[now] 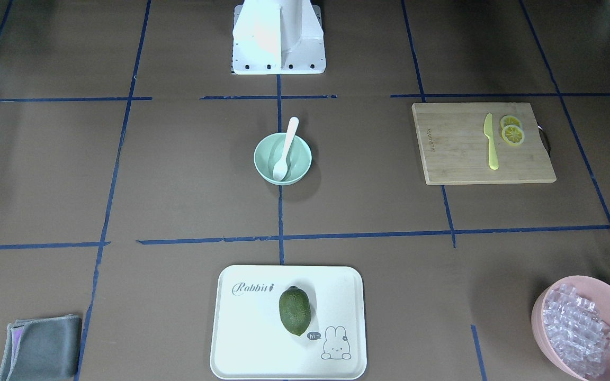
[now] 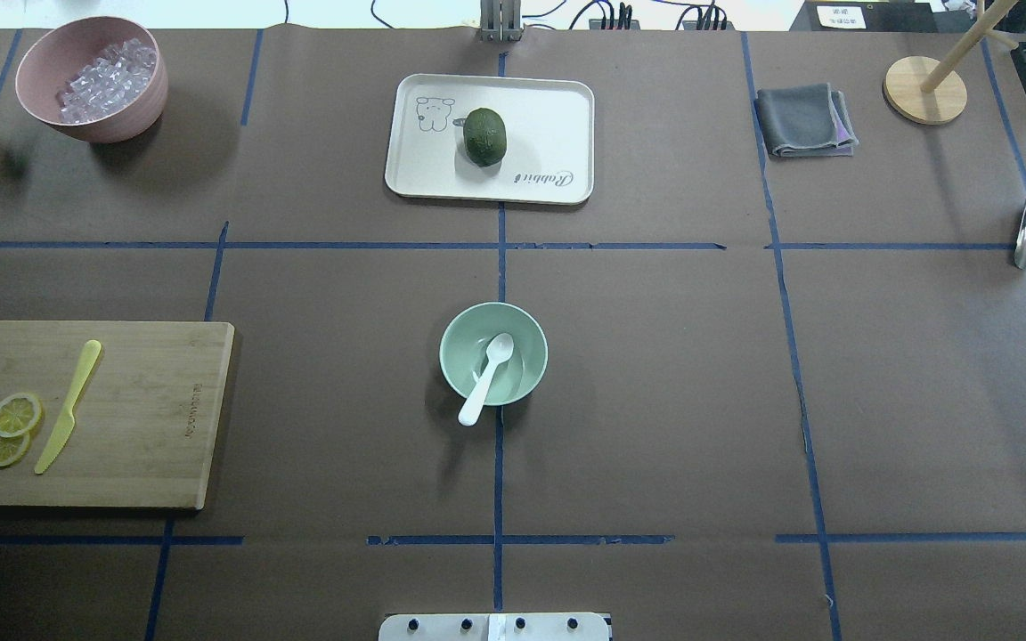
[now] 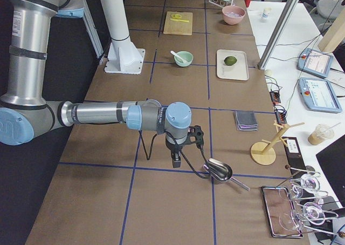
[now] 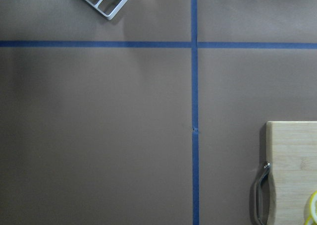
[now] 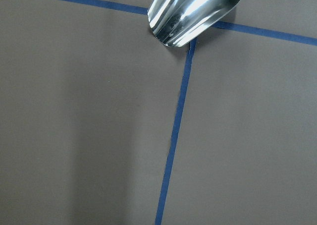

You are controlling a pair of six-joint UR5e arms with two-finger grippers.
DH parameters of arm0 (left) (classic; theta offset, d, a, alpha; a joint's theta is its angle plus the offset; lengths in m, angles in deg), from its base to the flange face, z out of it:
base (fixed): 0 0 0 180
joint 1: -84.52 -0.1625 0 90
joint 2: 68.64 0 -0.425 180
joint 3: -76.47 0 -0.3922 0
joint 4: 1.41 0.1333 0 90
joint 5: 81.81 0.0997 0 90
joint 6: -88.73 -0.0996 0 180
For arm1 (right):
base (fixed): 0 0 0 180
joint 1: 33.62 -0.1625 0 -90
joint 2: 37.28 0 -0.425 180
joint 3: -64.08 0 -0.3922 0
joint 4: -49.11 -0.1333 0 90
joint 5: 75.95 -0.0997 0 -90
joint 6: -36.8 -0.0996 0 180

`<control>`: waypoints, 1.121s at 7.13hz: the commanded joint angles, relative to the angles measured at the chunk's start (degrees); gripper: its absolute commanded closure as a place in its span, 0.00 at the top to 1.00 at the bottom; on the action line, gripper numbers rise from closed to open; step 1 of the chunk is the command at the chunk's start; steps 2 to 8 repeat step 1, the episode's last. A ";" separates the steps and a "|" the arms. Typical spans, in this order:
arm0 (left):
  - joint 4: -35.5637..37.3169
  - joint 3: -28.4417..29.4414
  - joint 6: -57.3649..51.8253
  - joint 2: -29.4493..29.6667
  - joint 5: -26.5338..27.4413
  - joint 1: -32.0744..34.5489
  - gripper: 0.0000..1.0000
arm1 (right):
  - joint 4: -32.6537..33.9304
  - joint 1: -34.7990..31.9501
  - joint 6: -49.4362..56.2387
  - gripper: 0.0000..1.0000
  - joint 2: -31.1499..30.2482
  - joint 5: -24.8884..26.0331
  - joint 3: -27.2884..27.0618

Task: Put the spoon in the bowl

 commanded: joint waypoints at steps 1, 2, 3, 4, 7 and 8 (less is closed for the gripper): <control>0.03 0.76 -0.13 -0.72 0.33 0.04 1.00 | 0.01 0.66 0.00 1.00 0.01 0.08 0.21; 0.03 0.76 -0.13 -0.72 0.33 0.04 1.00 | 0.01 0.66 0.00 1.00 0.01 0.08 0.21; 0.03 0.76 -0.13 -0.72 0.33 0.04 1.00 | 0.01 0.66 0.00 1.00 0.01 0.08 0.21; 0.03 0.76 -0.13 -0.72 0.33 0.04 1.00 | 0.01 0.66 0.00 1.00 0.01 0.08 0.21; 0.03 0.76 -0.13 -0.72 0.33 0.04 1.00 | 0.01 0.66 0.00 1.00 0.01 0.08 0.21; 0.03 0.76 -0.13 -0.72 0.33 0.04 1.00 | 0.01 0.66 0.00 1.00 0.01 0.08 0.21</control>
